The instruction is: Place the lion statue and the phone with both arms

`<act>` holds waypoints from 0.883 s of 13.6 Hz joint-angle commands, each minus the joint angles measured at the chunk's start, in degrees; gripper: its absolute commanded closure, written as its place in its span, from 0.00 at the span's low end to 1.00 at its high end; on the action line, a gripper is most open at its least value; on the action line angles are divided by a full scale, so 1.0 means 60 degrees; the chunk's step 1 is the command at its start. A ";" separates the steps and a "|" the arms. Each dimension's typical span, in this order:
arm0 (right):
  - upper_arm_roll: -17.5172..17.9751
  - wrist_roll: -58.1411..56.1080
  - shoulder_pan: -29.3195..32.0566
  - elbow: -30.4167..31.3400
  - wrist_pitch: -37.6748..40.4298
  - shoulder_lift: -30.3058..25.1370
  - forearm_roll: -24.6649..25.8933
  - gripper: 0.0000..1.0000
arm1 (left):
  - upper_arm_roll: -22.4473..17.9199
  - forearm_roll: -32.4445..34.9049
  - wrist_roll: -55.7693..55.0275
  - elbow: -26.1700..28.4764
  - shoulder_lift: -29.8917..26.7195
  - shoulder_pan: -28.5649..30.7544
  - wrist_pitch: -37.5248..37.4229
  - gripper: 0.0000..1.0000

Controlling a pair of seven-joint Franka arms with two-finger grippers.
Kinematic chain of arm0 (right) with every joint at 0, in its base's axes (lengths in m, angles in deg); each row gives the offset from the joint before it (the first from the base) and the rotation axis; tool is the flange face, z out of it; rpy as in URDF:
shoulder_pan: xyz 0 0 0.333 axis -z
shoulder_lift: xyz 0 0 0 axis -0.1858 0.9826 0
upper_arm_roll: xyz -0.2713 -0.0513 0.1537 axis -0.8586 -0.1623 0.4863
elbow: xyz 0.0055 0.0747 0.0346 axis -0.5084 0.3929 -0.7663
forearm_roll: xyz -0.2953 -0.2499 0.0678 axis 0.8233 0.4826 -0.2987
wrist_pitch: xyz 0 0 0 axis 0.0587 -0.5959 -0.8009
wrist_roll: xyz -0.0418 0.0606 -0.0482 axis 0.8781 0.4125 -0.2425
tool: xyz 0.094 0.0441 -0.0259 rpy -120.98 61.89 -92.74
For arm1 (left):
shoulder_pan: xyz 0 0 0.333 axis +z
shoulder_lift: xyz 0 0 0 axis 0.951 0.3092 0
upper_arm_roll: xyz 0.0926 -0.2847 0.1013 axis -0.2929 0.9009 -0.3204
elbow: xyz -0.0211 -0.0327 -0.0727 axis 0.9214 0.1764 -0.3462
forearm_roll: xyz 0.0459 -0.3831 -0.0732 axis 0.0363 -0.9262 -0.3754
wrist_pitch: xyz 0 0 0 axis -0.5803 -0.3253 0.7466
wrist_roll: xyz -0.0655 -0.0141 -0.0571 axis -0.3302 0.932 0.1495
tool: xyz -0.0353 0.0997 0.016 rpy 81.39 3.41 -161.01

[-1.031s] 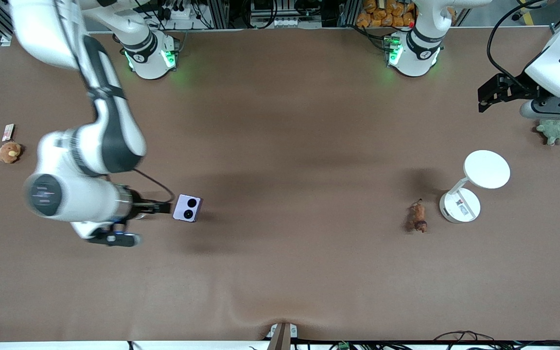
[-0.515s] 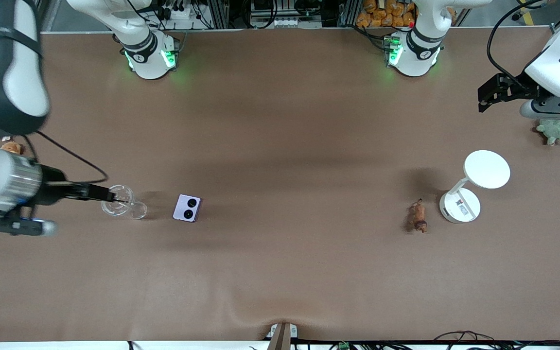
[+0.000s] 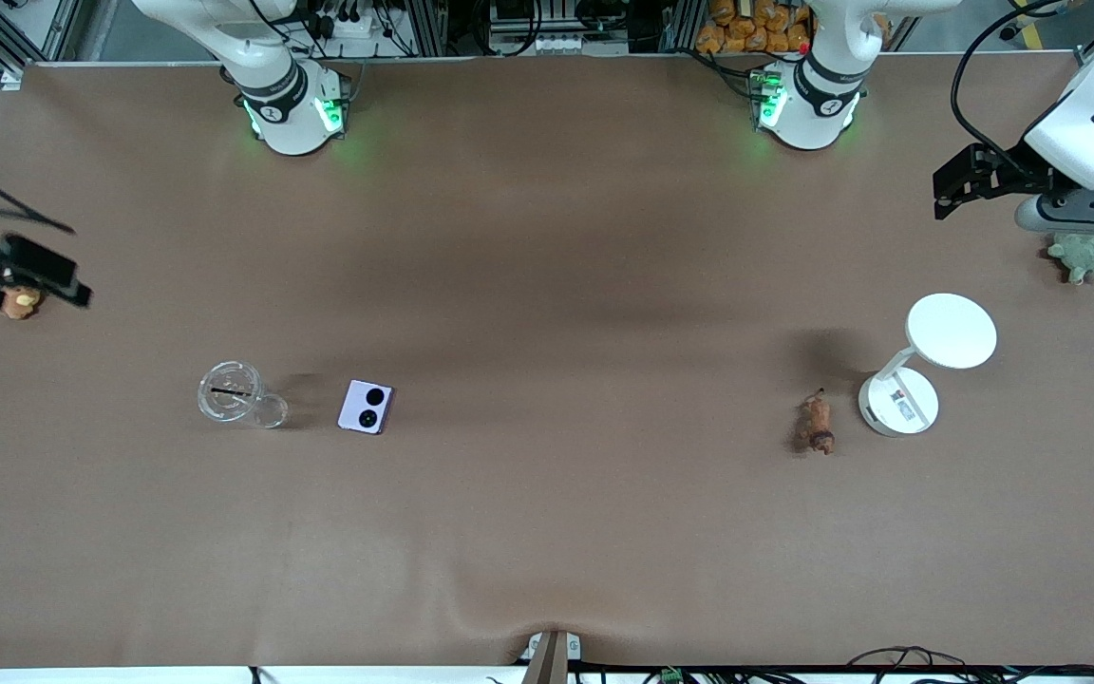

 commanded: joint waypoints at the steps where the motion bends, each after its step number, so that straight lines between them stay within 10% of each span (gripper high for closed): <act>1: 0.0079 0.0020 0.0342 0.2697 -0.0770 -0.1920 0.0097 0.00 | 0.0045 0.0148 0.0112 -0.0048 -0.0052 0.0017 -0.0046 0.00; 12: 0.0138 -0.0565 0.0475 0.3334 -0.0918 -0.2555 0.0815 0.00 | 0.0045 0.0133 0.0112 -0.0048 -0.0052 0.0017 -0.0031 0.00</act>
